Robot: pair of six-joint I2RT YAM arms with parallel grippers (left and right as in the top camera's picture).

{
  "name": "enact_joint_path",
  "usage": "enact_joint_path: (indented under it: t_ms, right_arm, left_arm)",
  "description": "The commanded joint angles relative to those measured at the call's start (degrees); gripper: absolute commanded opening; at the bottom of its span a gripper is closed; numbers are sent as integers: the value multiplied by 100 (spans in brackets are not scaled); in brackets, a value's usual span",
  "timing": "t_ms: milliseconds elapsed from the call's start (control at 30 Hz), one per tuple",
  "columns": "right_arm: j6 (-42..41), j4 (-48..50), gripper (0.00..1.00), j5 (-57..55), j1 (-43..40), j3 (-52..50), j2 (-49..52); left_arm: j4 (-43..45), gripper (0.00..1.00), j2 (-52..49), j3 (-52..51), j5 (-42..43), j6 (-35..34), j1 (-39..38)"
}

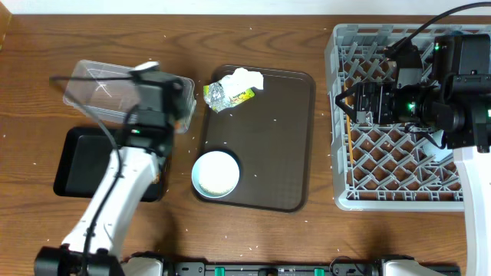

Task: Sort waste into correct bins and load items into the dishwasher rack
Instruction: 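Drop the carrot into the clear plastic bin with the left gripper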

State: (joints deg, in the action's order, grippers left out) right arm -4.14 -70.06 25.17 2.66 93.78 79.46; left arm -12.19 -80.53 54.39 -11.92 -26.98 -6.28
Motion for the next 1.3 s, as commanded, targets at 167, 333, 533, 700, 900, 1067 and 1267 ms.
enact_joint_path:
  t_ms: [167, 333, 533, 700, 900, 1067, 1267]
  right_arm:
    - [-55, -83, 96, 81, 42, -15, 4]
    - [-55, -105, 97, 76, 42, -15, 4]
    - [-52, 46, 99, 79, 42, -15, 4]
    - [-52, 181, 99, 76, 44, -15, 4]
    - [-55, 214, 99, 76, 42, -15, 4]
    - [-55, 205, 99, 79, 44, -15, 4]
    - [-120, 190, 99, 79, 44, -15, 4]
  left_arm:
    - [1054, 47, -901, 37, 627, -1591, 774]
    - [1274, 64, -772, 57, 1040, -999, 691]
    - [1373, 71, -632, 212, 1751, 562, 221]
    - [1434, 71, -820, 210, 1768, 2555, -546]
    - [2013, 78, -1528, 210, 1729, 3834, -1086]
    - [2826, 80, -2347, 210, 1733, 3875, -1117]
    - [3523, 80, -3077, 212, 1792, 3875, -1132]
